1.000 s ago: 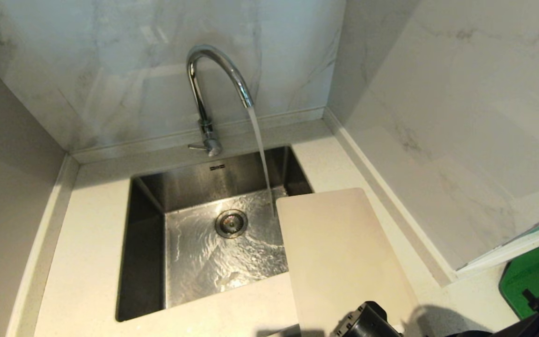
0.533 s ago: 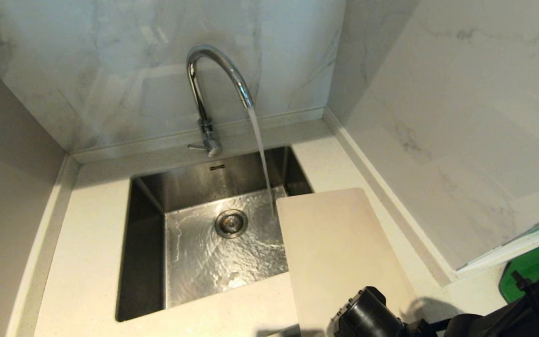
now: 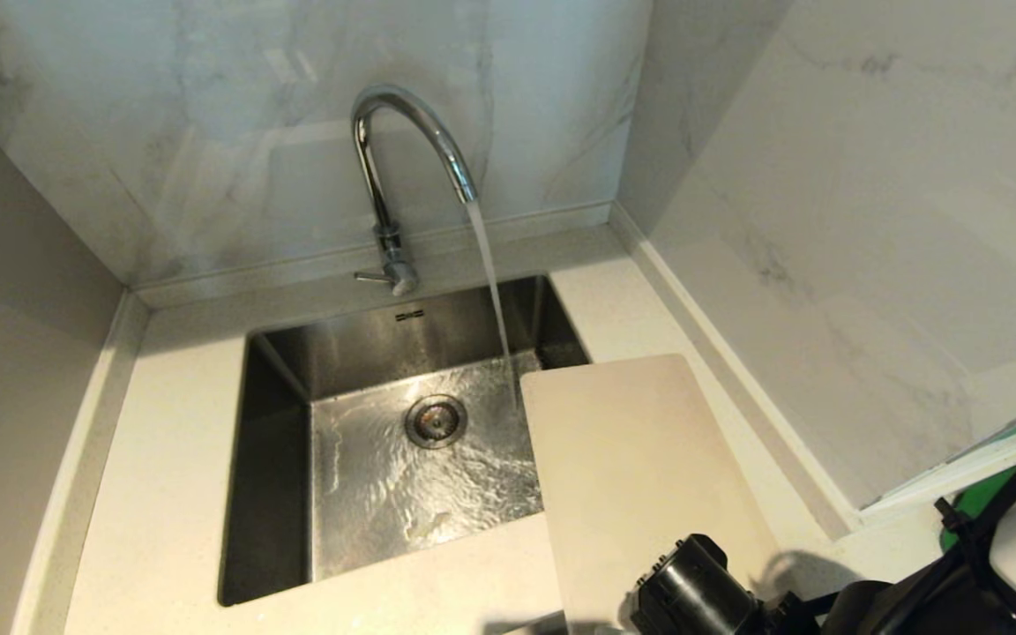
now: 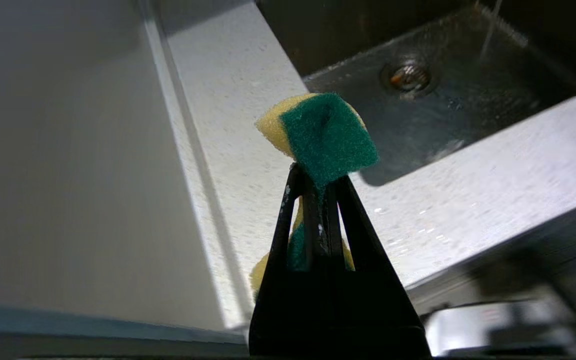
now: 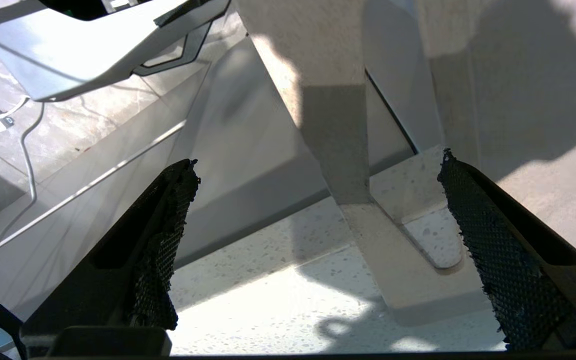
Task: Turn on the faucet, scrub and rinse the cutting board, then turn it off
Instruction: Pick up the cutting board
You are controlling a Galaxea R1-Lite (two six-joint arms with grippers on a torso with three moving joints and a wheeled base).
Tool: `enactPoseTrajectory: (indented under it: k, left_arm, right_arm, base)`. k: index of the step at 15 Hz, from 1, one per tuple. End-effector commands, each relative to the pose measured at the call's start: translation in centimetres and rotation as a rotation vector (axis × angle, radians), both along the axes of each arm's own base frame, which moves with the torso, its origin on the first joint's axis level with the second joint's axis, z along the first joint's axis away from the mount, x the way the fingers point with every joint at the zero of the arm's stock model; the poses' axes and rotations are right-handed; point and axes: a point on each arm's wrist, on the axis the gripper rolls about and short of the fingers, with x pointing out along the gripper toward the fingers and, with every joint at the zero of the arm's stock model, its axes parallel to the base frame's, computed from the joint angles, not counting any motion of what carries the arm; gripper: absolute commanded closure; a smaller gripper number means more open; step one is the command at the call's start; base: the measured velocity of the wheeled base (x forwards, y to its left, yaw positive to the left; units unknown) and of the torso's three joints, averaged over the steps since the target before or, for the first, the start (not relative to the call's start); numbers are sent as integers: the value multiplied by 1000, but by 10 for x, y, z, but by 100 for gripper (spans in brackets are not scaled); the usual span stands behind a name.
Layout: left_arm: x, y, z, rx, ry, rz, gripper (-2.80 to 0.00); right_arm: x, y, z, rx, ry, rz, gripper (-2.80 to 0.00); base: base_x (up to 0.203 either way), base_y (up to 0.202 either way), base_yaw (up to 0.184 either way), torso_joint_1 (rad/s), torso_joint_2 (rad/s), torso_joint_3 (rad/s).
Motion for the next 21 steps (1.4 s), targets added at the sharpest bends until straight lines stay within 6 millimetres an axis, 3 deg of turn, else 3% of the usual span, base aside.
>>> enactPoseTrajectory:
  k: [1, 3, 4, 15, 21]
  left_arm:
    - [0, 0, 0, 35, 2, 1, 0]
    - [0, 0, 0, -210, 2, 2, 0]
    - [0, 0, 0, -232, 3, 2, 0]
    - [0, 0, 0, -232, 3, 2, 0]
    - [0, 0, 0, -232, 3, 2, 0]
  right_arm:
    - [1, -2, -4, -15, 14, -5, -280]
    - [2, -1, -5, -16, 15, -5, -280]
    - [2, -1, -6, -18, 16, -5, -280]
    - [-1, -3, -19, -54, 63, -7, -280]
    - [1, -2, -41, -62, 72, -6, -280]
  base:
    - [0, 0, 0, 0, 0, 0]
    - [0, 0, 0, 0, 0, 0]
    - [0, 0, 0, 0, 0, 0]
    - [0, 0, 0, 0, 0, 0]
    - [0, 0, 0, 0, 0, 0]
